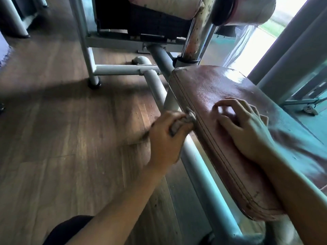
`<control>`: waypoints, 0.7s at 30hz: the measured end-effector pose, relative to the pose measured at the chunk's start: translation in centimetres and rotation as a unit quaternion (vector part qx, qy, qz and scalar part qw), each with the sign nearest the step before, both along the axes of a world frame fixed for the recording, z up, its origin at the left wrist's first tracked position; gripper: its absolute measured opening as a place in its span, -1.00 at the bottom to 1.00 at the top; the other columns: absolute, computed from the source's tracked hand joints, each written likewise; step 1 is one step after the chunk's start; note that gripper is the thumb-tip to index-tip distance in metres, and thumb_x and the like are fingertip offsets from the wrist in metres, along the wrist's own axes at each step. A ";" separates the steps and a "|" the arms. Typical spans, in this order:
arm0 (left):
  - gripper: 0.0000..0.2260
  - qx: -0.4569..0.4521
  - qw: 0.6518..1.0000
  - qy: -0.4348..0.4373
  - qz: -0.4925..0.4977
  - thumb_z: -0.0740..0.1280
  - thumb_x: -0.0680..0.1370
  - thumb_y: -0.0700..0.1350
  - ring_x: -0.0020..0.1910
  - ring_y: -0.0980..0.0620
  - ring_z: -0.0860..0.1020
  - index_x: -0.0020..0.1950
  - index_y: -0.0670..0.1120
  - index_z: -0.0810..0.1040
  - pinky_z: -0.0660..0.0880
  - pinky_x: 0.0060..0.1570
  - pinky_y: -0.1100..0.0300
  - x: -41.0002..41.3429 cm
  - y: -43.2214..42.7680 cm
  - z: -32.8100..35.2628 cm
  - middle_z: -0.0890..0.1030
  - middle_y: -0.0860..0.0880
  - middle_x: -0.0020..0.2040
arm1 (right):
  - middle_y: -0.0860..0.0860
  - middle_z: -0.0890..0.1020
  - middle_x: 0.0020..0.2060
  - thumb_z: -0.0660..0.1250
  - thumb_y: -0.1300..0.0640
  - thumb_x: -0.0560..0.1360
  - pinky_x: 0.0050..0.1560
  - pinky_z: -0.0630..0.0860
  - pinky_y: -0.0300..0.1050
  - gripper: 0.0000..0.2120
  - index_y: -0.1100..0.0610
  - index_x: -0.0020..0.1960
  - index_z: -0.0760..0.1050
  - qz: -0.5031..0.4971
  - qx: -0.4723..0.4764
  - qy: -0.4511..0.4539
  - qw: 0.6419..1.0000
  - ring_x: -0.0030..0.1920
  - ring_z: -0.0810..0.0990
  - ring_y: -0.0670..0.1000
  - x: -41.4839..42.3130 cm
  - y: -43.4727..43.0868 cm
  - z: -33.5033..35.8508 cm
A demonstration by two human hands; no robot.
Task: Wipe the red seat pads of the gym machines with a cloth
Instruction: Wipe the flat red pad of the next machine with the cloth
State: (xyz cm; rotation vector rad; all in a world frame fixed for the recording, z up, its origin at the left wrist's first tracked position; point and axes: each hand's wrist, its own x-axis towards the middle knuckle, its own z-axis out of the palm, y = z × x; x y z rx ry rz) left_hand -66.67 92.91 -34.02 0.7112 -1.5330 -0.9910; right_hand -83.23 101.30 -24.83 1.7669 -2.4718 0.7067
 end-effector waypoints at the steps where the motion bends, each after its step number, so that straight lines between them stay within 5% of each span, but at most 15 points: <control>1: -0.84 -0.019 0.999 -0.008 -0.028 0.50 0.48 -0.02 0.01 0.10 0.62 0.02 0.00 0.66 0.59 0.02 -0.03 0.3 1.3 -0.2 0.66 0.09 -0.02 | -0.37 0.41 0.29 0.16 -0.21 0.50 0.24 0.08 -0.08 -0.70 -0.33 0.22 0.43 -0.001 -0.002 0.000 1.000 0.36 0.28 -0.18 0.0 0.0 0.0; 4: -0.80 -0.070 0.996 -0.027 -0.049 0.54 0.47 -0.04 0.06 0.06 0.62 0.02 -0.10 0.70 0.58 0.08 0.00 0.8 2.2 -0.5 0.67 0.05 0.00 | -0.38 0.41 0.28 0.15 -0.22 0.50 0.24 0.10 -0.07 -0.72 -0.35 0.20 0.43 -0.001 -0.009 -0.006 1.000 0.30 0.25 -0.24 0.0 0.0 0.2; 10: -0.79 -0.005 1.000 -0.004 -0.010 0.49 0.48 -0.01 0.06 0.01 0.63 0.04 -0.09 0.69 0.57 0.09 -0.10 0.1 0.7 -0.7 0.67 0.04 0.01 | -0.30 0.41 0.33 0.21 -0.16 0.59 0.22 0.14 0.03 -0.78 -0.35 0.22 0.42 -0.006 0.033 0.003 0.999 0.39 0.27 -0.10 -0.1 -0.1 0.6; 15: -0.84 -0.008 0.999 0.015 -0.041 0.51 0.47 -0.06 0.03 0.02 0.63 -0.01 -0.09 0.68 0.57 0.10 -0.05 0.7 0.3 0.0 0.67 0.04 -0.02 | -0.17 0.44 0.10 0.23 -0.14 0.54 0.10 0.14 -0.02 -0.79 -0.27 0.15 0.52 -0.078 0.024 -0.009 0.997 0.32 0.33 0.09 0.8 -3.9 1.6; 18: -0.86 0.012 0.999 0.003 -0.038 0.55 0.45 -0.10 -0.02 0.10 0.64 -0.03 0.01 0.66 0.59 0.04 0.09 0.6 -1.2 0.9 0.68 0.11 -0.07 | -0.16 0.48 0.30 0.20 -0.17 0.56 0.14 0.16 0.01 -0.78 -0.28 0.17 0.52 -0.075 0.007 0.020 0.997 0.37 0.32 0.07 1.1 -5.0 1.2; 21: -0.78 0.108 0.993 0.014 0.036 0.52 0.43 0.05 -0.02 0.09 0.67 0.03 0.01 0.69 0.61 0.08 -0.03 -0.6 -5.7 1.6 0.71 0.10 -0.06 | -0.20 0.45 0.38 0.18 -0.17 0.59 0.19 0.15 0.05 -0.78 -0.30 0.19 0.49 -0.071 -0.001 0.023 0.997 0.42 0.30 0.05 0.7 -4.8 0.9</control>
